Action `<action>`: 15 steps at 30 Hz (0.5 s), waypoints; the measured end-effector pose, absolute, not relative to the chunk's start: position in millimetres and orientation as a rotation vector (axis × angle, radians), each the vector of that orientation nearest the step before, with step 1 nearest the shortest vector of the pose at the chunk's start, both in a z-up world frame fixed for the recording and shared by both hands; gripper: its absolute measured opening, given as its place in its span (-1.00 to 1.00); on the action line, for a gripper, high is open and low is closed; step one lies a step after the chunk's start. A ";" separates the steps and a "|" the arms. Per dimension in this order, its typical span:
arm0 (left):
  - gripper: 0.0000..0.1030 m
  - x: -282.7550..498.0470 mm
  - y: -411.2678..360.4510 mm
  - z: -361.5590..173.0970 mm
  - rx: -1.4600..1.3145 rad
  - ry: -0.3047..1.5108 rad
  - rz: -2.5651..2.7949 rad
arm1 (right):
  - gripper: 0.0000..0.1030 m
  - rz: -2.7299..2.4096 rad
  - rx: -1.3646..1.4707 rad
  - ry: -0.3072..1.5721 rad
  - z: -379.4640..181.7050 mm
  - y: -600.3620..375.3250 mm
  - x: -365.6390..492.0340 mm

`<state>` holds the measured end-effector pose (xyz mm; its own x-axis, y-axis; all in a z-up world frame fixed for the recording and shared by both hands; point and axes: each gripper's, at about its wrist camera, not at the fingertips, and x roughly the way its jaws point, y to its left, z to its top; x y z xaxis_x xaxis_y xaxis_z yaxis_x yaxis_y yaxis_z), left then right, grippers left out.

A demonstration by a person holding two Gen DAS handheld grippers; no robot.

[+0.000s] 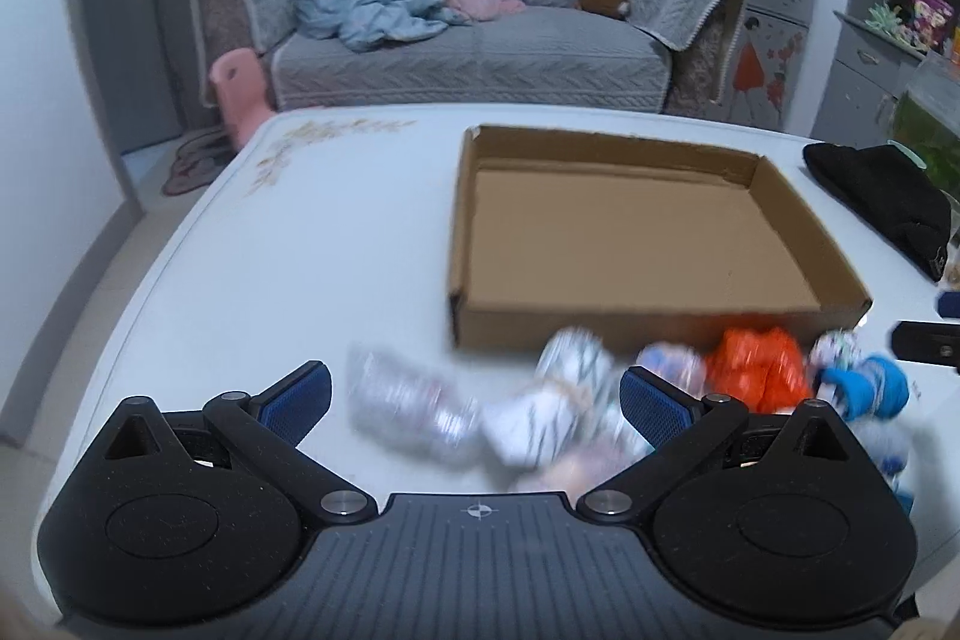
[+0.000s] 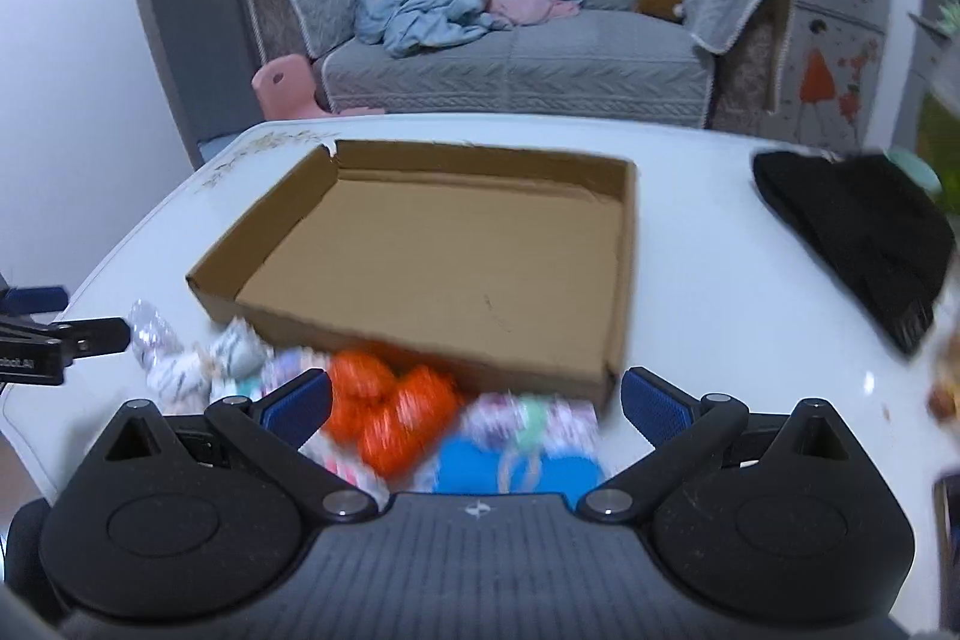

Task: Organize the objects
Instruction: 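Move both tools toward the pile of rolled items beside the box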

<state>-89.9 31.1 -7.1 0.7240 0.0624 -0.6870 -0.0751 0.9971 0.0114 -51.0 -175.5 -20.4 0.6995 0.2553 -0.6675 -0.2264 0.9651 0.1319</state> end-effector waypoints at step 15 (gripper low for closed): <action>1.00 -123.7 32.7 -67.1 0.014 0.806 0.105 | 0.99 0.274 0.176 0.802 -62.0 -190.0 -65.6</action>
